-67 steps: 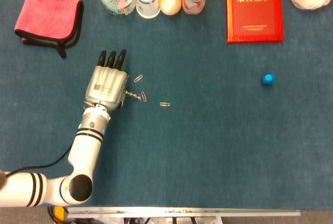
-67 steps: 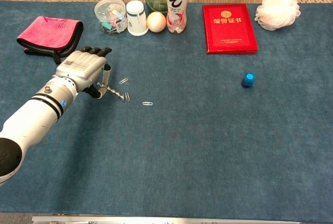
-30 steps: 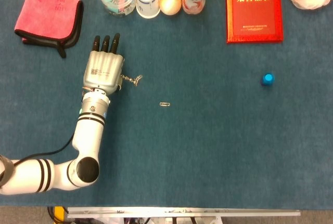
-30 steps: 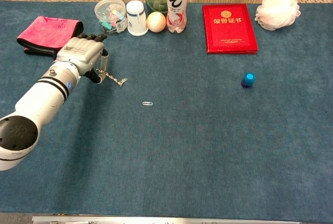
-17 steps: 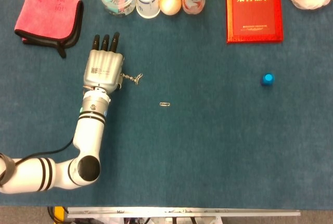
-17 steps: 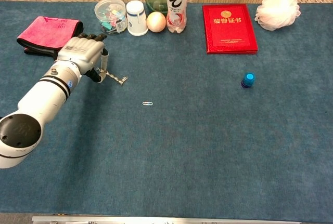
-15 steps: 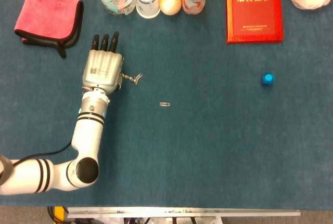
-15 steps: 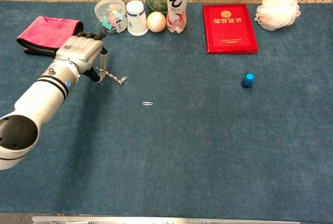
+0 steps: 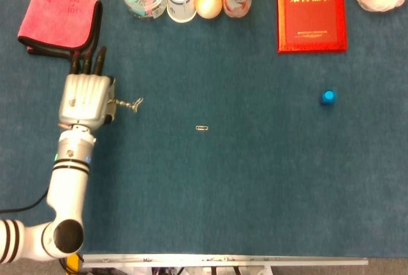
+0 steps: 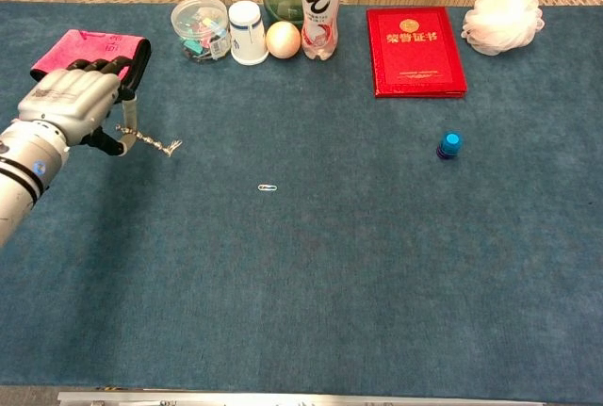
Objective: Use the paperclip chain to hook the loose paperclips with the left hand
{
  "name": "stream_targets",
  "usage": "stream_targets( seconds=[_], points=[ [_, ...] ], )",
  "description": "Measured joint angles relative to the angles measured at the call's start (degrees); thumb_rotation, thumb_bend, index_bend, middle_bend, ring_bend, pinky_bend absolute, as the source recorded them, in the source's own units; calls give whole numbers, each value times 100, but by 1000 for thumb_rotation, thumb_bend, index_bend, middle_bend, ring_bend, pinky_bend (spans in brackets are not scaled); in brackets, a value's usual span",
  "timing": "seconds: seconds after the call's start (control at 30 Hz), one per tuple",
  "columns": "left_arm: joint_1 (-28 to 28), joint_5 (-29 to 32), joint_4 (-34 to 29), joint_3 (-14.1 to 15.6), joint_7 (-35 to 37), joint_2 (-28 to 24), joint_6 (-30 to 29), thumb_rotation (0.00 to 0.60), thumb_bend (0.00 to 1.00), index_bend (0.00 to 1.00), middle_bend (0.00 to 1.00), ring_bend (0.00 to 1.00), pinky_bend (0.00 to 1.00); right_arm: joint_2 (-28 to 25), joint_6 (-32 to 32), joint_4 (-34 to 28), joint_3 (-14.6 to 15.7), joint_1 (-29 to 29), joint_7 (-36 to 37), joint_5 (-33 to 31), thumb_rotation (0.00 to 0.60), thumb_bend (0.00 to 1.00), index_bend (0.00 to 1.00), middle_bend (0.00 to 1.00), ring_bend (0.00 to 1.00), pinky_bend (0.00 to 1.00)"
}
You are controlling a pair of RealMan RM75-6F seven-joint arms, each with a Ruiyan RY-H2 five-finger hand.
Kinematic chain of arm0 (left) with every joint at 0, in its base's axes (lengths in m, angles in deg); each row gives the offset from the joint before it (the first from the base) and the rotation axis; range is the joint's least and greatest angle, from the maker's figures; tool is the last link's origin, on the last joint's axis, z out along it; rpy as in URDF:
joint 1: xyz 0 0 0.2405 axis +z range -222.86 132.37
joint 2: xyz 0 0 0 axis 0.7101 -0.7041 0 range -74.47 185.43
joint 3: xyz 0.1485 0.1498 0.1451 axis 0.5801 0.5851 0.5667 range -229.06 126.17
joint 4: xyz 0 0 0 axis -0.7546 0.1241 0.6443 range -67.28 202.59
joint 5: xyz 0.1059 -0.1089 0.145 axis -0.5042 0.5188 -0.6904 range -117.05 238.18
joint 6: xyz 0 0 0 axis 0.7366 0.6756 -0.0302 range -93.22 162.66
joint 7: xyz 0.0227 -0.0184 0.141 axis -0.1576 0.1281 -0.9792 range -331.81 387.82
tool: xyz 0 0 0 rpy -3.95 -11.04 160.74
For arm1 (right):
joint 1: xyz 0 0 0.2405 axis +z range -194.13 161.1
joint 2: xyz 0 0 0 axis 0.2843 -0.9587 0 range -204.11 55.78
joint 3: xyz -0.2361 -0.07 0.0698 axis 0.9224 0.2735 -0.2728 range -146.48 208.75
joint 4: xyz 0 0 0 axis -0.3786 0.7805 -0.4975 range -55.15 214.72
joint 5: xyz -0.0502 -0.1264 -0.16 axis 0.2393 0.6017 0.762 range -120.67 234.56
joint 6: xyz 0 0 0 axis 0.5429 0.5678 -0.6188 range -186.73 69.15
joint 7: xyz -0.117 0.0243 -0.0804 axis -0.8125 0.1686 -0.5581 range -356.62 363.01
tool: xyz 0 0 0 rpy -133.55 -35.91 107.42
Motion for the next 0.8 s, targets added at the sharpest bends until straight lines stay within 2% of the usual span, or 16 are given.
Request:
stream_targets(
  seconds=[0.4, 0.43, 0.63, 0.7, 0.8],
  points=[
    [445, -188, 227, 272, 590, -112, 204, 600, 420, 548, 4, 0, 0, 20, -42, -19, 10, 17, -71, -11, 600, 865, 387, 412, 368, 553],
    [465, -193, 239, 279, 616, -111, 216, 600, 420, 533, 4, 0, 0, 19, -39, -18, 10, 16, -70, -10, 600, 865, 387, 412, 368, 553],
    [612, -249, 271, 311, 801, -175, 268, 600, 419, 298, 3, 0, 0, 18, -37, -19, 15, 14, -76, -7, 600, 866, 387, 412, 368, 553],
    [669, -296, 245, 327, 865, -256, 269, 600, 418, 246, 3, 0, 0, 21, -42, -19, 15, 17, -83, -9, 600, 865, 387, 412, 368, 553],
    [755, -390, 176, 347, 954, -396, 245, 600, 418, 227, 3, 0, 0, 31, -59, -18, 16, 24, -118, -14, 600, 865, 387, 412, 368, 553]
  ],
)
